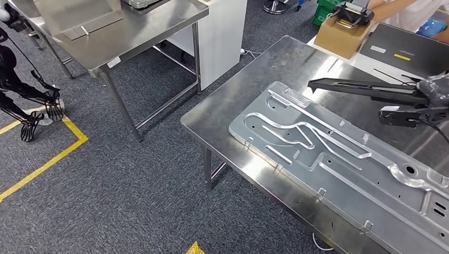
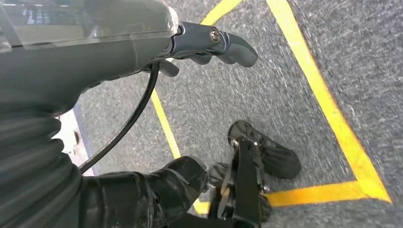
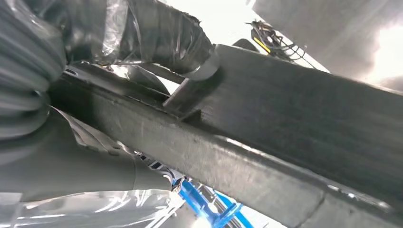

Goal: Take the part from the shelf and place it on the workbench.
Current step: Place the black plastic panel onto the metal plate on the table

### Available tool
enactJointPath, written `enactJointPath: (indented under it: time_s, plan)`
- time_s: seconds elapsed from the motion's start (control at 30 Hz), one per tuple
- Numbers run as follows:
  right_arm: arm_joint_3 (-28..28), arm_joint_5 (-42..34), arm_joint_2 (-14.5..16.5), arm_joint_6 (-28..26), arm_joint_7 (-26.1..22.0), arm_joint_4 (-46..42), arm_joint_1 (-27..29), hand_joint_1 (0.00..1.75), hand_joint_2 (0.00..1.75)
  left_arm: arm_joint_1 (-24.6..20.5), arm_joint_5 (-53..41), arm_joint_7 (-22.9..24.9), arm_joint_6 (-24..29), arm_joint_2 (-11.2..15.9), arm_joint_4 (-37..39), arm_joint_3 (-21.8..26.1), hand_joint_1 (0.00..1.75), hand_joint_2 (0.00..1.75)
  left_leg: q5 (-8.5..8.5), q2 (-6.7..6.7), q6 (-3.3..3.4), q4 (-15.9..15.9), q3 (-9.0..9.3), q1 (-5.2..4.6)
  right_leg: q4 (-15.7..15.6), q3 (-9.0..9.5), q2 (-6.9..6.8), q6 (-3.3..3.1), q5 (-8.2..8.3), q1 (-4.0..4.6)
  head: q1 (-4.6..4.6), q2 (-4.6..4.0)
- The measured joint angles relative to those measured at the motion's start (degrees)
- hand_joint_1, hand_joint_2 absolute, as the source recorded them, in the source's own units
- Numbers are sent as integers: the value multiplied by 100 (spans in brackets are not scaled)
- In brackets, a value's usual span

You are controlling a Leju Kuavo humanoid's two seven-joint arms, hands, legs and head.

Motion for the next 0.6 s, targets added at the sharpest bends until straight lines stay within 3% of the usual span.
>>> enactJointPath:
  time_s: [0.03, 0.07, 0.1, 0.17, 0.23, 0.3, 0.37, 0.43, 0.53, 0.57, 0.6]
  plan:
    - [0, -9, -30, -28, 1, -5, 85, 175, 175, 2, 8, -19, -12, 0, 0, 0, 0, 175, -1, 0, 0, 1, 1, -1, 259, -118, -4, 16, -72, -10, 0, 0]
    - [-1, -17, -65, -47, 1, -14, 171, 175, 175, 3, 16, -37, -27, 0, 0, 0, 0, 175, -3, 0, -1, 2, 2, 0, 327, -149, -11, 26, -39, -22, 0, 0]
    - [-2, -26, -104, -60, 1, -27, 244, 175, 175, 3, 24, -48, -38, -1, 0, 0, 0, 175, -7, -1, -6, 6, 4, 0, 158, -64, -22, 30, 99, -34, 1, 0]
    - [-26, -45, -171, -85, 2, -56, 332, 175, 175, 2, 26, -56, -50, -1, 0, 0, 0, 175, -21, -1, -28, 17, 8, -2, -605, 321, -61, 19, 452, -46, 1, 0]
    - [-95, -54, -201, -118, 8, -77, 374, 175, 175, -1, 26, -54, -48, -1, 0, 1, 0, 175, -36, 9, -74, 30, -1, -19, -1141, 574, -77, -29, 604, -10, -1, 0]
    - [-176, -54, -208, -135, 15, -87, 417, 175, 175, -3, 26, -51, -45, 0, 0, 2, 0, 175, -45, 26, -130, 26, -1, -31, -1213, 592, -59, -92, 595, 30, -1, 0]
    - [-228, -54, -213, -137, 16, -92, 453, 175, 175, -5, 33, -45, -41, 0, 0, 2, 0, 175, -100, 30, -189, 71, -15, -33, -1234, 607, -52, -159, 607, 3, -4, 0]
    - [-276, -50, -211, -141, 16, -96, 479, 175, 175, -8, 45, -31, -27, 0, 0, 2, 0, 175, -345, 22, -232, 450, -178, -33, -1260, 624, -55, -230, 621, -19, -8, 0]
    - [-346, -32, -199, -164, 13, -100, 567, 175, 175, -4, 77, -13, 3, 0, 0, 2, 0, 175, -808, 17, -249, 1510, -672, -29, -1245, 625, -58, -284, 605, 12, -9, 0]
    - [-361, -23, -196, -171, 9, -101, 609, 175, 175, -1, 86, -13, 9, 0, 0, 2, 0, 175, -809, 16, -243, 1659, -753, -29, -1237, 626, -56, -293, 599, 23, -9, 0]
    - [-370, -13, -193, -176, 7, -101, 646, 175, 175, 1, 92, -13, 13, 0, 0, 2, 0, 175, -703, 15, -229, 1585, -730, -30, -1228, 627, -52, -298, 593, 33, -9, 0]
